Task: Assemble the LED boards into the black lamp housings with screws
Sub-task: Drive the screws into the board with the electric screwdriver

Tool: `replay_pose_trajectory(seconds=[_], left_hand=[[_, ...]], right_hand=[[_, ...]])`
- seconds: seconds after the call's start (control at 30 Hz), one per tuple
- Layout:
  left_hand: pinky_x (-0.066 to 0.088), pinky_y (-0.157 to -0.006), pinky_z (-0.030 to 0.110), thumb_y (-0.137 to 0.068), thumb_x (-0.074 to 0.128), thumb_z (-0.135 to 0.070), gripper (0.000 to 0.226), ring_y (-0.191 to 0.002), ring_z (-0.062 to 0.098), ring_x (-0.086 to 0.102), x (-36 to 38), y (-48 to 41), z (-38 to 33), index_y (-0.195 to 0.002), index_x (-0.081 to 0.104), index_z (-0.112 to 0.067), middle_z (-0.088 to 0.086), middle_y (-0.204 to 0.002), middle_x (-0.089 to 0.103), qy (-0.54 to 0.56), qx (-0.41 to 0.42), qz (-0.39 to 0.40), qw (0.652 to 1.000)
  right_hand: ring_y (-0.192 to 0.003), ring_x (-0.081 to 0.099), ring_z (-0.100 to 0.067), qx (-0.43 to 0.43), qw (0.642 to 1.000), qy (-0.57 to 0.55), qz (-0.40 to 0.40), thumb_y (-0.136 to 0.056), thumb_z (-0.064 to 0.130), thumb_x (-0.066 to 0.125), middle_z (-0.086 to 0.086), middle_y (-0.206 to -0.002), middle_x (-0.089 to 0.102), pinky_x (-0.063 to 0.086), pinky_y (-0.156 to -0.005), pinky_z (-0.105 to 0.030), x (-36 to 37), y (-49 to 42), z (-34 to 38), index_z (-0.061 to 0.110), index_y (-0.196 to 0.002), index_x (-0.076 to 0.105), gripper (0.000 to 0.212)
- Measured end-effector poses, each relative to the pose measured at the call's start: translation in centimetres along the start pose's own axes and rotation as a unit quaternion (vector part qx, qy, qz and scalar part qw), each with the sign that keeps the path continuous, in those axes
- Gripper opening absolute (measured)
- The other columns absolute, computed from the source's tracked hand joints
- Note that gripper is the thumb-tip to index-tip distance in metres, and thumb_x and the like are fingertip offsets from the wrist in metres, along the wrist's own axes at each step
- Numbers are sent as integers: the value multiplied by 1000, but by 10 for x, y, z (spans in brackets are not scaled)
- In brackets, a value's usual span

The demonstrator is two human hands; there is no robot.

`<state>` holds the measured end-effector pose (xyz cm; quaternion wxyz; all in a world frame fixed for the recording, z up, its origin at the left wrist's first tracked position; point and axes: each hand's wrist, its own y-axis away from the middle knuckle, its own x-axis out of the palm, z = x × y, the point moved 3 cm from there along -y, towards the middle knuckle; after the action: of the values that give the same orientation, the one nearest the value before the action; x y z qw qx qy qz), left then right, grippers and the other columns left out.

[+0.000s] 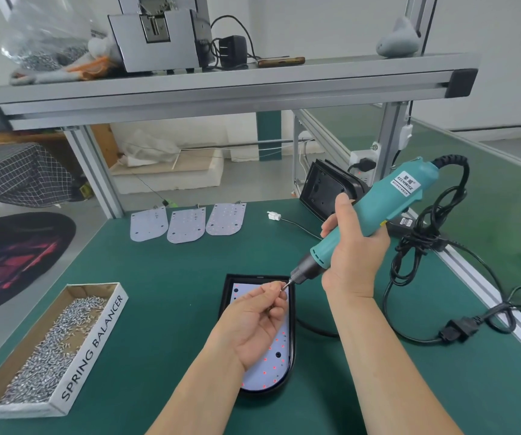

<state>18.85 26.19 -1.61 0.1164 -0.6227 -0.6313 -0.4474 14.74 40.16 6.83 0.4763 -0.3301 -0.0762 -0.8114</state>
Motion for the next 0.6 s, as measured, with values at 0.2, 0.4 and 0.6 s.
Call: replay_pose_trajectory(seconds=[0.2, 0.4, 0.6], left_hand=[[52, -51, 18, -72, 67, 2, 10, -58, 14, 60, -4, -5, 2, -81, 72, 3, 11, -76, 61, 3, 35, 16, 999], [52, -54, 18, -81, 67, -1, 9, -57, 11, 60, -3, -4, 2, -85, 75, 0, 8, -70, 64, -30, 84, -2, 996], [42, -57, 27, -103, 44, -25, 16, -59, 14, 53, -1, 10, -1, -112, 55, -17, -6, -64, 60, -545, 248, -213, 772]], right_hand=[[-50, 52, -14, -19, 999, 11, -41, -83, 26, 74, 2, -54, 56, 45, -51, -22, 2, 6, -6, 22, -76, 55, 21], [-49, 52, -14, -32, 998, 19, -59, -84, 25, 73, 3, -53, 56, 45, -50, -22, 0, 6, -7, 21, -77, 55, 20], [-50, 53, -13, -55, 998, 18, -36, -86, 21, 72, 2, -55, 56, 47, -53, -23, 4, -5, 0, 23, -77, 55, 20]])
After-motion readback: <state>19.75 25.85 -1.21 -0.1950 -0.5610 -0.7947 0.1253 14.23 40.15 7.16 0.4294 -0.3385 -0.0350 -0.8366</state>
